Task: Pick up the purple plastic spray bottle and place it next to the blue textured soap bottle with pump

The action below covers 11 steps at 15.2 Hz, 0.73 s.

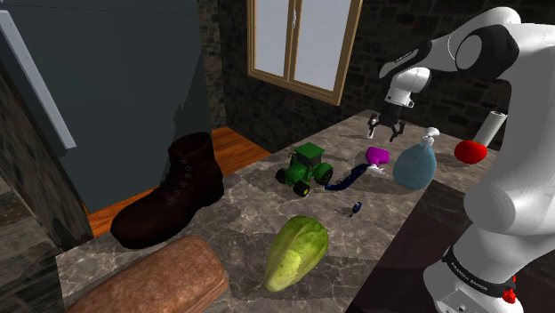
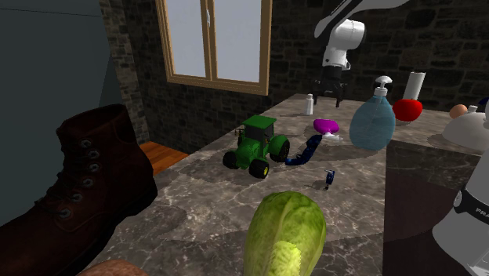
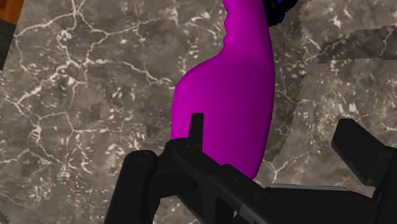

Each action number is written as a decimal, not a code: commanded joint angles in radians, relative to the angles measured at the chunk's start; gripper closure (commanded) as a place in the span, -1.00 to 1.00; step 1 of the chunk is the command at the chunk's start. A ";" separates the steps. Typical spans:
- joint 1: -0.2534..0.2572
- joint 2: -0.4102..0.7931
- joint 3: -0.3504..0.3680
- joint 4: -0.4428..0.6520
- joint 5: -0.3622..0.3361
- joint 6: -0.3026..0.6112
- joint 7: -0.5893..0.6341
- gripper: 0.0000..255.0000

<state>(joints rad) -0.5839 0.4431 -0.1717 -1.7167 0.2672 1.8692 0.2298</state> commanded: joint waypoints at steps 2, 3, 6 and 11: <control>-0.010 -0.008 -0.006 0.073 -0.009 -0.082 0.007 -1.00; -0.013 -0.009 -0.008 0.099 -0.011 -0.108 0.009 -1.00; -0.013 -0.009 -0.008 0.099 -0.011 -0.108 0.009 -1.00; -0.013 -0.009 -0.008 0.099 -0.011 -0.108 0.009 -1.00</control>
